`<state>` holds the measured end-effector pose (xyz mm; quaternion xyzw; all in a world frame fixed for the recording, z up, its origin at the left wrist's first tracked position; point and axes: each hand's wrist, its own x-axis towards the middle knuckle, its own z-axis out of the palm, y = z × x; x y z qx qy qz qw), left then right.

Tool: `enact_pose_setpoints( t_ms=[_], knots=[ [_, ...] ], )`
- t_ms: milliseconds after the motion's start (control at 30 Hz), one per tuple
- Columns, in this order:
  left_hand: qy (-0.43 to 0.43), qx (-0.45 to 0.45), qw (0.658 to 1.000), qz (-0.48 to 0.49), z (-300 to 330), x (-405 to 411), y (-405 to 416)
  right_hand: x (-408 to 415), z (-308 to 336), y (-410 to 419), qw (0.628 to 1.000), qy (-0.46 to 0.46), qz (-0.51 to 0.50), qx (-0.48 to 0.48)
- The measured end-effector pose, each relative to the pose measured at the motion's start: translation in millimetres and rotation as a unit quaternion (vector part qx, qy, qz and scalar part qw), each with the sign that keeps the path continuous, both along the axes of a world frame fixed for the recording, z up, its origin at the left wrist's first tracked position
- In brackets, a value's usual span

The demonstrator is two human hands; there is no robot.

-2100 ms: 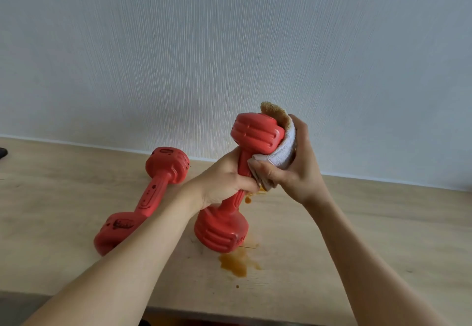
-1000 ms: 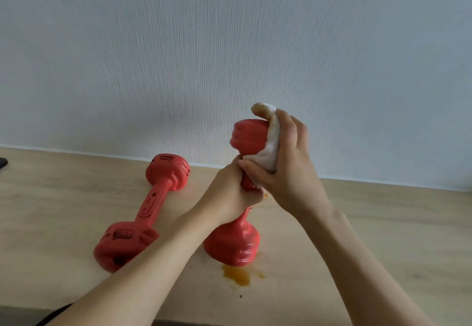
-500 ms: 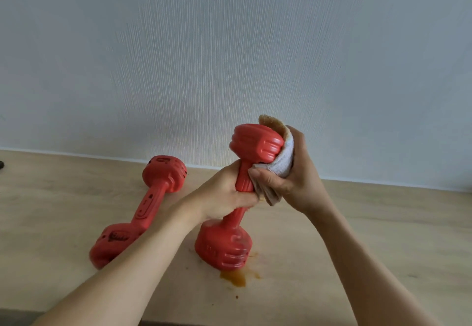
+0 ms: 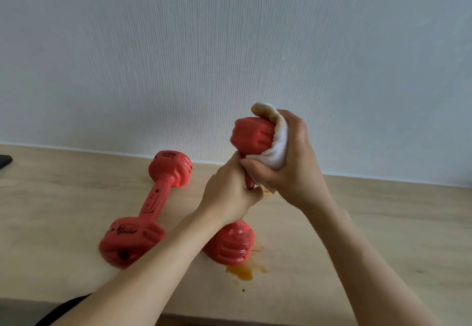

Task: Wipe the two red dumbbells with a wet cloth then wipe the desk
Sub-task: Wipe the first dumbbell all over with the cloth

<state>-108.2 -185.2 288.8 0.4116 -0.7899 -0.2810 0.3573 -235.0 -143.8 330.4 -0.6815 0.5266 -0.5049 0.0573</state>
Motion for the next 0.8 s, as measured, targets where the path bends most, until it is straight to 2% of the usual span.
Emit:
enact_pose_setpoints(
  t_ms=[100,200,333,467,567,667,733,800],
  knots=[
    [0.049,0.061,0.994,-0.079,-1,0,1,-27,-12,-1,0.99,-0.067,0.114,0.055],
    [0.089,0.058,0.984,-0.14,5,-1,3,-34,-12,0,0.981,-0.11,0.139,0.084],
    [0.12,0.1,0.978,-0.138,5,-4,-5,-9,-1,3,0.994,-0.076,0.072,0.021],
    [0.138,0.086,0.977,-0.135,6,-6,-4,16,1,2,0.999,-0.013,-0.038,-0.01],
    [0.125,0.093,0.976,-0.155,3,-4,-7,0,-1,1,0.997,-0.066,0.039,0.005],
    [0.087,0.098,0.973,-0.191,4,-3,-8,-28,-7,0,0.978,-0.139,0.139,0.075],
    [0.071,0.127,0.965,-0.219,9,-2,-7,-36,-7,1,0.964,-0.162,0.171,0.123],
    [0.062,0.167,0.954,-0.24,14,1,-7,-37,-7,0,0.965,-0.157,0.164,0.13]
  ],
)
